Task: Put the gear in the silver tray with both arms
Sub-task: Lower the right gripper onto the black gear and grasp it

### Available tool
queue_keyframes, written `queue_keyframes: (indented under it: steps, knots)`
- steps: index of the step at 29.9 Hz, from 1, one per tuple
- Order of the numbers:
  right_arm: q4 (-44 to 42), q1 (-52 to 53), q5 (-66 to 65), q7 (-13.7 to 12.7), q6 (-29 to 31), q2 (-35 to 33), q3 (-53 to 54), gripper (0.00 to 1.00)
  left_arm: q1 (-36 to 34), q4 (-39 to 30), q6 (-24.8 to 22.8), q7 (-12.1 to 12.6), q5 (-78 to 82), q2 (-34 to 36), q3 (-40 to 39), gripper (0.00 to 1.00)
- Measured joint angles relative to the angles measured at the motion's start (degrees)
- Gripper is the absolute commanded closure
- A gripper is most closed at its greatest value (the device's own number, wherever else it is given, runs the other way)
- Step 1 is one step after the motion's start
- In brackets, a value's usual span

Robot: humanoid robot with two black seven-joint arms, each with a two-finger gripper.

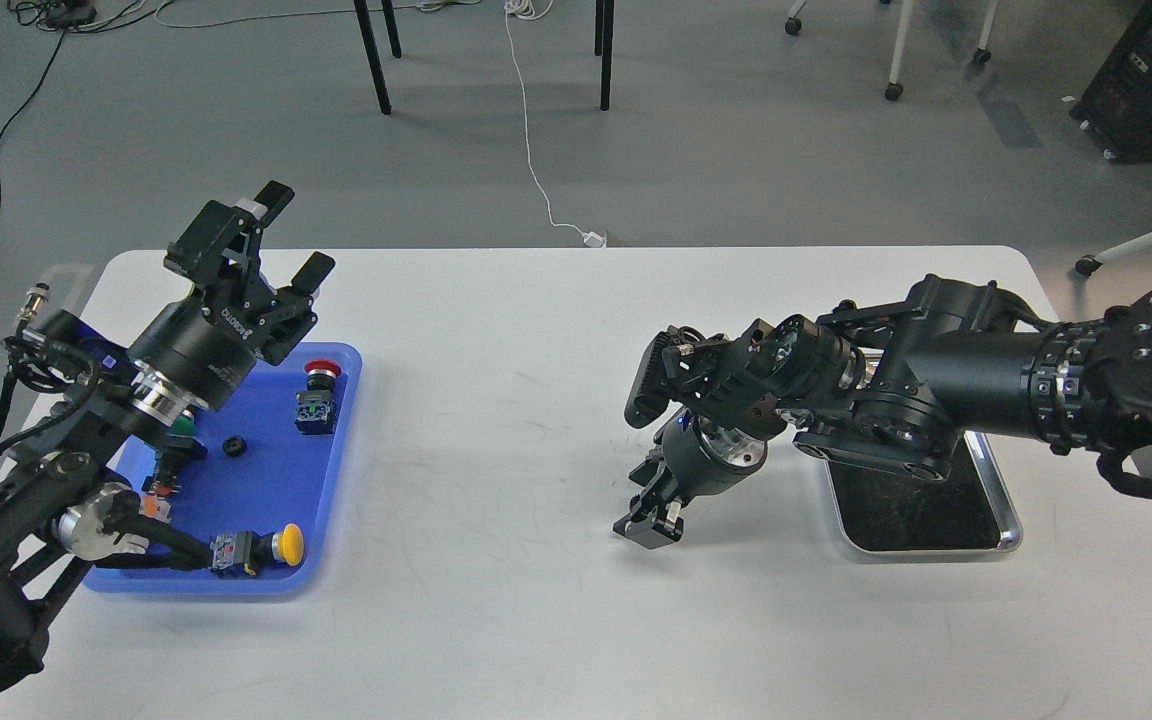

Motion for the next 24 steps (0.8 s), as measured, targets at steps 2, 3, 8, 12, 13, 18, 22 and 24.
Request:
queue_keyframes:
  steps: [2, 3, 8, 12, 13, 18, 22, 24]
  knots:
    - [0.0, 0.0, 0.0, 0.0, 0.0, 0.0, -0.1, 0.51, 0.0, 0.0, 0.0, 0.0, 0.0, 0.0, 0.0, 0.02]
    - [0.0, 0.0, 0.0, 0.0, 0.0, 0.0, -0.1, 0.57, 0.0, 0.0, 0.0, 0.0, 0.0, 0.0, 0.0, 0.02]
    - [0.0, 0.3, 0.1, 0.0, 0.0, 0.1, -0.1, 0.68, 0.0, -0.1, 0.0, 0.0, 0.0, 0.0, -0.1, 0.02]
    - [0.0, 0.5, 0.1, 0.0, 0.0, 0.2, -0.1, 0.74, 0.0, -0.1, 0.0, 0.0, 0.0, 0.0, -0.1, 0.02]
    - [0.0, 0.6, 0.1, 0.0, 0.0, 0.3, -0.1, 0.76, 0.0, -0.1, 0.0, 0.0, 0.0, 0.0, -0.1, 0.02]
    - [0.1, 1.2, 0.1, 0.0, 0.0, 0.4, -0.1, 0.83, 0.0, -0.1, 0.0, 0.0, 0.0, 0.0, -0.1, 0.02]
    - [0.4, 1.5, 0.2, 0.0, 0.1, 0.2, -0.1, 0.83, 0.0, -0.1, 0.0, 0.0, 0.0, 0.0, -0.8, 0.02]
    - [0.5, 1.8, 0.3, 0.0, 0.1, 0.0, -0.1, 0.83, 0.0, -0.1, 0.0, 0.0, 0.0, 0.0, -1.0, 0.02]
